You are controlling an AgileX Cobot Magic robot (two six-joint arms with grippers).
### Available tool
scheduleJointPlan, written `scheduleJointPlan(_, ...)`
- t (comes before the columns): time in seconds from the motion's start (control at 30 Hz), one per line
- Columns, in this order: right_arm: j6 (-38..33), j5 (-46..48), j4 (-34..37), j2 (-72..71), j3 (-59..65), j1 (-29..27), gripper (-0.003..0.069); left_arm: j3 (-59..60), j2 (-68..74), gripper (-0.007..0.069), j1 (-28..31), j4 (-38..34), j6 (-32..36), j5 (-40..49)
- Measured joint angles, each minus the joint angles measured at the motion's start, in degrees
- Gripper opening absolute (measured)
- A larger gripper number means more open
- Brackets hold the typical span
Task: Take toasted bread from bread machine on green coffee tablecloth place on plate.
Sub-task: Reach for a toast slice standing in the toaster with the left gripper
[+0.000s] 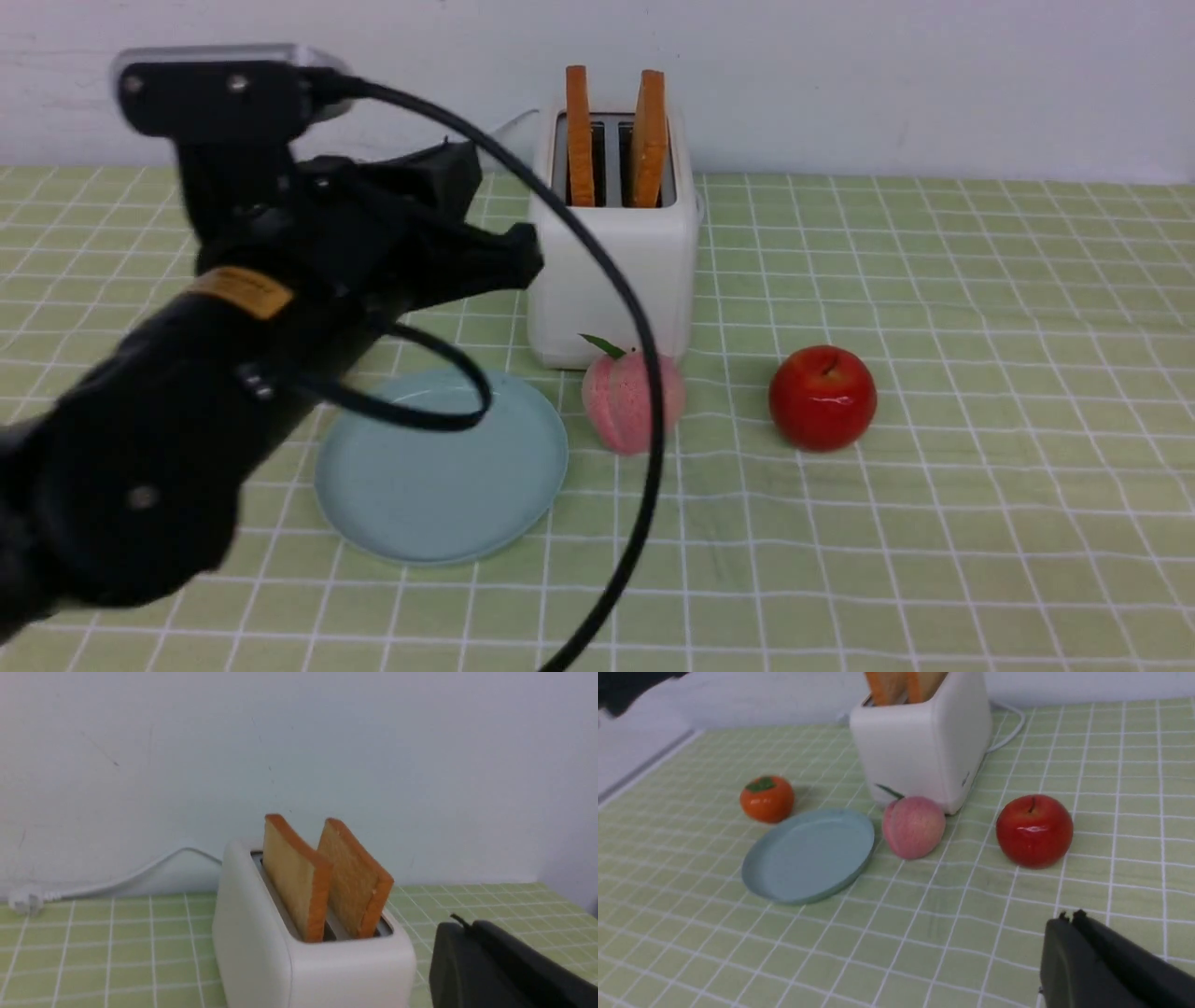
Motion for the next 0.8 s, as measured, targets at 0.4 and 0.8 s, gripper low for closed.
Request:
scheduleJointPlan(0.4,-6.6,0.6,-1.7,1.5,-2.6,0.0,-0.0008,-22.3,28.1,0.041,2.0,3.9,-1.1,-5.6)
scheduleJointPlan(0.8,-6.9,-2.4,-1.7,1.5,-2.6,0.0,0.0,-38.7,39.1,0.0434,8.4,11.5,-6.6,9.0)
